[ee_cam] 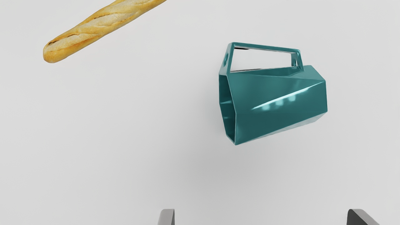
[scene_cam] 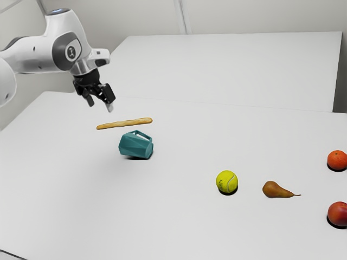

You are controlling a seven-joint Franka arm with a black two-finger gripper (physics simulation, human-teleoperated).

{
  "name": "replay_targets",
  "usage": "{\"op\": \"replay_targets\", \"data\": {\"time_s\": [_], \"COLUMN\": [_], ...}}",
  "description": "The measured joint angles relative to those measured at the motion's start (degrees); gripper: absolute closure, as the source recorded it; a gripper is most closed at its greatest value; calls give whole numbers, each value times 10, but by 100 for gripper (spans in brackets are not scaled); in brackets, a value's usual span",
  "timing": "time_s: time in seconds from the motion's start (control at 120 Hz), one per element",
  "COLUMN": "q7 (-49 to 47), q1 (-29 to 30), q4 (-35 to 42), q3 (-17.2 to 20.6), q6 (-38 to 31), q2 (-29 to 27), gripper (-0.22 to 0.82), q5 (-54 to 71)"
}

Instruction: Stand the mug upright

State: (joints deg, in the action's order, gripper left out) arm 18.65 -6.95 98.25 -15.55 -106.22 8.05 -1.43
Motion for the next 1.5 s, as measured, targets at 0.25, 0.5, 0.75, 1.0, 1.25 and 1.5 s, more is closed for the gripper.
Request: {"op": "replay_targets", "data": {"time_s": [0.25, 0.5, 0.75, 1.0, 1.25, 1.5], "q7": [13, 73, 118, 147, 164, 173], "q1": [59, 129, 148, 158, 157, 154], "q4": [-6, -22, -80, -96, -88, -76], "q3": [23, 30, 29, 29, 28, 28], "q6": [3, 44, 112, 148, 158, 157], "q2": [45, 130, 196, 235, 245, 248], "gripper": [0, 0, 0, 0, 9, 42], "q5": [-64, -208, -300, -373, -428, -446]}}
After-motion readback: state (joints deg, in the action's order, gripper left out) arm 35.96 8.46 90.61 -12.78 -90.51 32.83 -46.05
